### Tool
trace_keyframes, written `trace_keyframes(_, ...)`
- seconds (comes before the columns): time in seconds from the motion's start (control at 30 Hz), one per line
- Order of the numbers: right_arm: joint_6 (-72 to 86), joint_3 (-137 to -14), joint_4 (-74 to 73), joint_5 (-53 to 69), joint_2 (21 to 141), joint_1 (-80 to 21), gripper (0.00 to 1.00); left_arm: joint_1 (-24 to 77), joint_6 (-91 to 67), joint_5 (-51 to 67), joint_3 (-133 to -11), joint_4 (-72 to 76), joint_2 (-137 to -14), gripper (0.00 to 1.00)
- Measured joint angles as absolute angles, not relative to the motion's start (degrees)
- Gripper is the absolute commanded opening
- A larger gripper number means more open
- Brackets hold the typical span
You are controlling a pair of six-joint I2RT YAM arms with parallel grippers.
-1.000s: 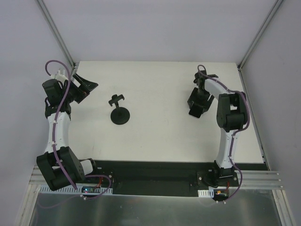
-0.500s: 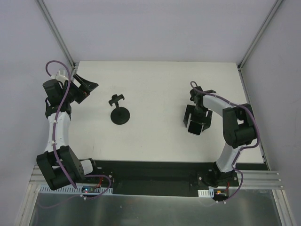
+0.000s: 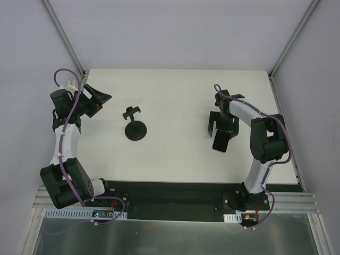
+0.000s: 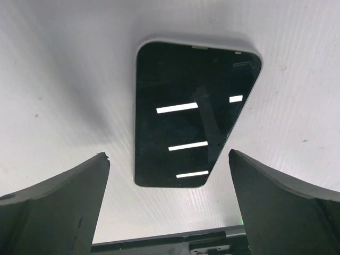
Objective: Place the phone on the phone stand
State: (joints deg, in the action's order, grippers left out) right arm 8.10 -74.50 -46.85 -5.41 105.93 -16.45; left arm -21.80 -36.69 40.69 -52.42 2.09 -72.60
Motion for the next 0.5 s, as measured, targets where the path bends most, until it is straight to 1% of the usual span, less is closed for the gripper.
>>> trace_keyframes(0.2, 8.1, -75.3, -47.6, -5.6, 109.5, -14.5, 0.99, -21.8, -36.9, 41.6, -52.3, 2.5, -72.8, 0.86)
trace_keyframes(0.27, 8.1, -75.6, -47.9, -5.2, 110.7, -14.0, 0.95, -21.8, -36.9, 41.8, -52.3, 2.5, -72.9, 0.86)
trace_keyframes(0.3, 8.1, -76.0, -48.4, -4.9, 111.0, -13.8, 0.89, -21.8, -37.0, 41.8, -52.3, 2.6, -73.0, 0.86)
trace_keyframes(0.5, 8.7, -76.0, -47.8, -2.7, 111.3, -13.4, 0.78, -21.8, -36.9, 41.9, -52.3, 2.7, -72.9, 0.86)
